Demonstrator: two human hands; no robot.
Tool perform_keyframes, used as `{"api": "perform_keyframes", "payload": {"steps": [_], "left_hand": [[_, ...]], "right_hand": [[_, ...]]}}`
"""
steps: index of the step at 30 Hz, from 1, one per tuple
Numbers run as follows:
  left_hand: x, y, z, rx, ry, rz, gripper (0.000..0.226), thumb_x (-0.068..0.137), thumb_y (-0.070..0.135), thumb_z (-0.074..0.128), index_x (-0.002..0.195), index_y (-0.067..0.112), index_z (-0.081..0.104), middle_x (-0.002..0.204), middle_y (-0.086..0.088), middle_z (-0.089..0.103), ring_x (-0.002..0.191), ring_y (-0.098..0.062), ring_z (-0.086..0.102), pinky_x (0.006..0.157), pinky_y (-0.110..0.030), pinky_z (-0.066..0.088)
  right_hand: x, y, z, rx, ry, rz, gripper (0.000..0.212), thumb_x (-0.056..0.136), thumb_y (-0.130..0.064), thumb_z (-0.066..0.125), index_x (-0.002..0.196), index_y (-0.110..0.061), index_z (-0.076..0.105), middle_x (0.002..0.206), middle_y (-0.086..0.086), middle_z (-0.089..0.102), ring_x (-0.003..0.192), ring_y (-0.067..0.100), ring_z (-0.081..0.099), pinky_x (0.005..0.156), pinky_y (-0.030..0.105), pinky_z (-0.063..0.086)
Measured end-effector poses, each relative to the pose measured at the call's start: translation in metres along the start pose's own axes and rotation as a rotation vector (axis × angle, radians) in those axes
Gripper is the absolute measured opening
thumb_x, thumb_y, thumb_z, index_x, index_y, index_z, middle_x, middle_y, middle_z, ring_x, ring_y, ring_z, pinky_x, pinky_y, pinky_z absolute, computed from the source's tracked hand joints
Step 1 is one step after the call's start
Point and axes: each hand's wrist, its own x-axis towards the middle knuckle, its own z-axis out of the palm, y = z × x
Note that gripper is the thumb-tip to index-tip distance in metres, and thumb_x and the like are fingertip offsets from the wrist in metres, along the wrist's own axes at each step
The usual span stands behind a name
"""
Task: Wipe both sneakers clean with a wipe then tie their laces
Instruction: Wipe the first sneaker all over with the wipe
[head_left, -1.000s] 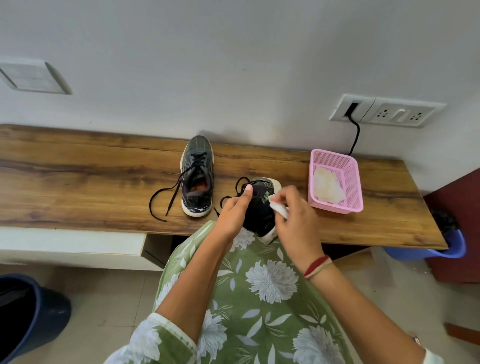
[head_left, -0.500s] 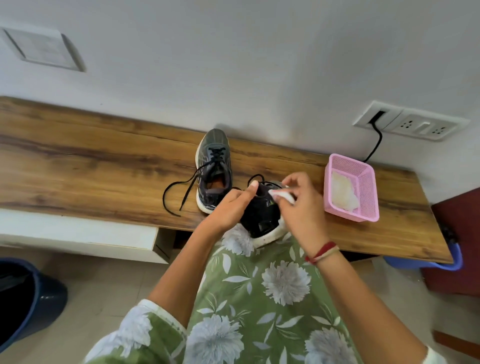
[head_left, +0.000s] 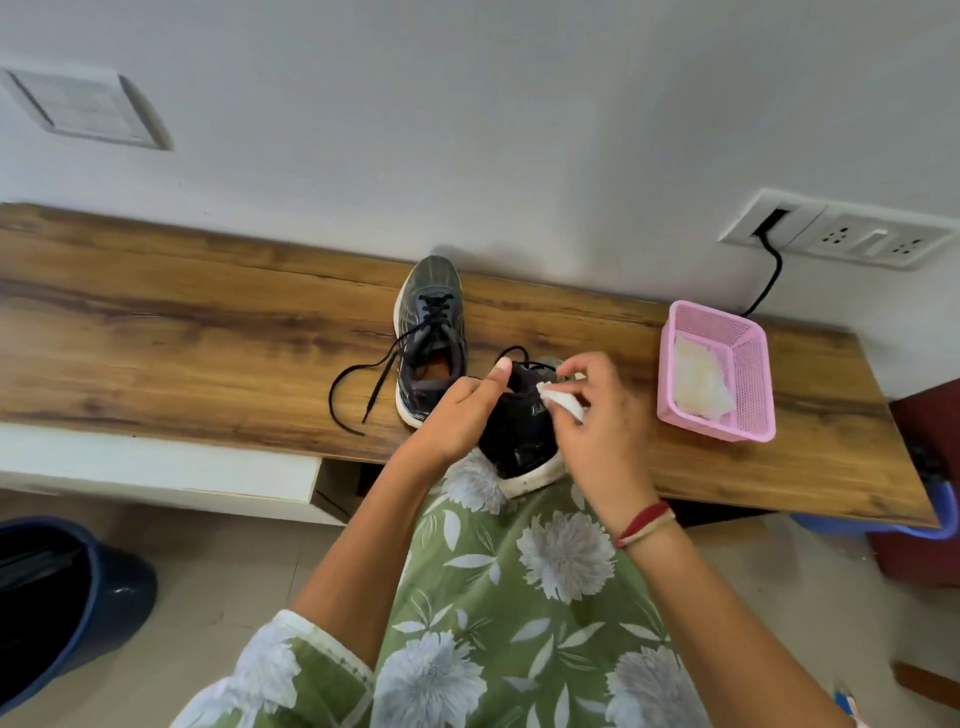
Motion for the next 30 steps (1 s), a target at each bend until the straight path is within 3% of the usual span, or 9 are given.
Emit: {"api": "perform_keyframes", "payload": {"steps": [4,8,10,12,16,20,22,26,30], "left_hand": [[0.001,-0.006,0.014,-0.001,0.006,0.04,0.063,0.099,0.047,0.037,0.067,-0.004,0.055,0.062,-0.01,0.048,0.06,-0.021,0.047,0.058,-0.024,0.038],[0.002,-0.005,0.029,-0.001,0.034,0.013,0.084,0.085,0.071,0.041,0.074,-0.011,0.055,0.073,-0.01,0.052,0.072,-0.02,0.05,0.07,-0.032,0.038],[0.003,-0.001,0.035,0.006,0.057,-0.014,0.074,0.094,0.06,0.039,0.081,-0.01,0.062,0.071,-0.004,0.065,0.075,-0.013,0.062,0.073,-0.022,0.045],[0.001,0.001,0.046,0.015,0.099,-0.026,0.054,0.101,0.043,0.036,0.08,0.005,0.07,0.069,0.011,0.071,0.07,0.006,0.065,0.067,-0.01,0.045],[0.002,-0.005,0.063,0.017,0.115,-0.023,0.064,0.099,0.049,0.035,0.082,-0.004,0.067,0.08,-0.013,0.067,0.075,-0.014,0.062,0.071,-0.024,0.045],[0.004,-0.005,0.077,0.025,0.192,-0.024,0.058,0.098,0.052,0.035,0.061,0.013,0.056,0.064,-0.003,0.056,0.063,-0.011,0.054,0.064,-0.027,0.04],[0.005,-0.002,0.083,0.005,0.213,-0.031,0.061,0.098,0.053,0.033,0.077,0.008,0.069,0.08,-0.009,0.069,0.078,-0.014,0.064,0.072,-0.026,0.046],[0.006,-0.003,0.094,-0.027,0.225,-0.027,0.055,0.101,0.046,0.029,0.097,0.013,0.073,0.088,0.008,0.072,0.082,0.008,0.065,0.065,-0.004,0.045],[0.006,-0.003,0.099,-0.041,0.13,-0.018,0.061,0.101,0.047,0.026,0.095,0.005,0.071,0.091,-0.003,0.073,0.087,-0.008,0.068,0.075,-0.016,0.05]], "right_hand": [[-0.023,0.002,0.007,0.033,-0.107,-0.12,0.026,0.081,-0.004,0.064,0.096,-0.021,0.051,0.087,-0.004,0.062,0.079,0.013,0.061,0.066,0.029,0.051],[-0.026,0.014,-0.005,0.188,-0.019,-0.128,0.027,0.081,-0.002,0.064,0.099,-0.019,0.054,0.092,-0.009,0.063,0.086,0.006,0.062,0.072,0.025,0.052],[-0.014,0.027,-0.017,0.228,0.064,-0.053,0.03,0.08,0.0,0.066,0.102,-0.018,0.054,0.094,-0.01,0.062,0.088,0.004,0.062,0.073,0.022,0.053],[-0.002,0.042,-0.028,0.182,0.049,-0.02,0.031,0.08,-0.002,0.067,0.104,-0.017,0.055,0.093,-0.009,0.062,0.086,0.006,0.063,0.071,0.022,0.053],[-0.009,0.053,-0.026,0.074,-0.087,-0.177,0.027,0.082,-0.005,0.065,0.102,-0.02,0.057,0.09,-0.005,0.063,0.079,0.011,0.058,0.068,0.03,0.052],[-0.031,0.06,-0.029,0.103,-0.224,-0.316,0.033,0.083,-0.005,0.06,0.107,-0.026,0.051,0.09,-0.004,0.063,0.083,0.013,0.058,0.069,0.034,0.05],[-0.029,0.067,-0.039,0.227,-0.181,-0.225,0.032,0.084,-0.007,0.06,0.107,-0.027,0.052,0.093,-0.007,0.066,0.081,0.01,0.061,0.068,0.032,0.052],[-0.004,0.084,-0.053,0.265,0.007,-0.073,0.032,0.08,-0.002,0.066,0.107,-0.017,0.057,0.095,-0.005,0.066,0.084,0.011,0.064,0.069,0.03,0.054],[-0.01,0.074,-0.042,0.164,-0.035,-0.128,0.029,0.08,-0.003,0.064,0.104,-0.017,0.057,0.092,-0.001,0.066,0.085,0.014,0.062,0.071,0.033,0.051]]}}
